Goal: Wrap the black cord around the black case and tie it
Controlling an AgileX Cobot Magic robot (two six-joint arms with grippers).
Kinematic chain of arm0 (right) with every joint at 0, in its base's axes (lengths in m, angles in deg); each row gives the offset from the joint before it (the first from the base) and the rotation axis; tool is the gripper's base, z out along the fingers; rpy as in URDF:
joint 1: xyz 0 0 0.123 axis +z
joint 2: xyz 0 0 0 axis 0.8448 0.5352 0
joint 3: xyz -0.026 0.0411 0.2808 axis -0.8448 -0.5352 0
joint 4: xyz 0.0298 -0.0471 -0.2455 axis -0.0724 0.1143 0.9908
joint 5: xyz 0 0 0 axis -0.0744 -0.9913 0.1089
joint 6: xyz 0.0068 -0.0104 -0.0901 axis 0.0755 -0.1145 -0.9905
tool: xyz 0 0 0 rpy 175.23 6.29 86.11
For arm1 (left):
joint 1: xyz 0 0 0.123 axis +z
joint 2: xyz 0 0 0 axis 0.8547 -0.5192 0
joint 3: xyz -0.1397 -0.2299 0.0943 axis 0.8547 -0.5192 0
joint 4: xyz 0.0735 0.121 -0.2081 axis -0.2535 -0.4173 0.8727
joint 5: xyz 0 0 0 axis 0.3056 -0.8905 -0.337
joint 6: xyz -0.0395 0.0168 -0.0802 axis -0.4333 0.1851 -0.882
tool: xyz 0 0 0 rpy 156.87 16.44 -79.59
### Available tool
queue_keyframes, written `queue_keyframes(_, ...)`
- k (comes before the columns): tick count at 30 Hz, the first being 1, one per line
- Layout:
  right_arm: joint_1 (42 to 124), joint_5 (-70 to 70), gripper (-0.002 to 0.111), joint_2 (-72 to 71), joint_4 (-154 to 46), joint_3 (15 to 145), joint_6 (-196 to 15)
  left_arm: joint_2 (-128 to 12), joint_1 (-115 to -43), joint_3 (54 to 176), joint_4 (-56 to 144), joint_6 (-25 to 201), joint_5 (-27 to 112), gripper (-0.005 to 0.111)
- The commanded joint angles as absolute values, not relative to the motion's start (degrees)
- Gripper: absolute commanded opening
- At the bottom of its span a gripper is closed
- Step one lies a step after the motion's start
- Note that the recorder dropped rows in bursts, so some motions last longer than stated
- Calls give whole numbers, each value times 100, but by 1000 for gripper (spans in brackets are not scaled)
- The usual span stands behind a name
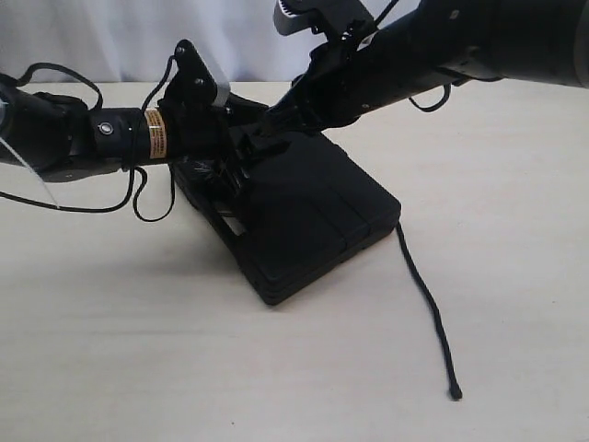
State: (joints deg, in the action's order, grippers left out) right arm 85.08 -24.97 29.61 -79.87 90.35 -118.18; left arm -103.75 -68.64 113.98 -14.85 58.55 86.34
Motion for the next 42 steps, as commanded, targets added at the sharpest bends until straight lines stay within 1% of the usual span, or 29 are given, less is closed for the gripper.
queue_keyframes(1, 8481, -2310, 4, 2942, -7970, 9074, -11635, -10142, -6743, 11436, -1564, 5416, 8789, 55)
queue_keyframes(5, 8481, -2295, 4, 2942, -7970, 9074, -11488, -10128, -6474, 11436, -1220, 5106, 8782, 55)
queue_keyframes(12, 8481, -2604, 5, 2942, -8009, 9074, -11295, -10179, -6474, 11436, -1009, 5106, 8854, 55)
queue_keyframes(22, 8481, -3819, 5, 2942, -7997, 9074, -11224, -10179, -6474, 11436, -656, 4989, 8570, 55)
queue_keyframes(25, 8481, -3972, 5, 2942, -7997, 9074, -11224, -10179, -6474, 11436, -679, 4989, 8612, 55)
queue_keyframes(29, 8481, -3821, 5, 2942, -7973, 9074, -11224, -10179, -6474, 11436, -679, 4989, 8612, 55)
queue_keyframes(32, 8481, -3778, 14, 2942, -7973, 9074, -11224, -10179, -6474, 11436, -679, 4977, 8606, 55)
queue_keyframes(37, 8481, -3876, 40, 2942, -7973, 9201, -11014, -10179, -6474, 11436, -985, 4976, 8654, 55)
queue_keyframes(39, 8481, -4043, 47, 2929, -7960, 9364, -10984, -10179, -6474, 11436, -1106, 4976, 8732, 55)
queue_keyframes(40, 8481, -4133, 49, 2905, -7867, 9466, -10960, -10179, -6474, 11436, -1133, 4976, 8745, 55)
queue_keyframes(42, 8481, -4332, 49, 2826, -7519, 9670, -10797, -10179, -6474, 11436, -1133, 4976, 8745, 55)
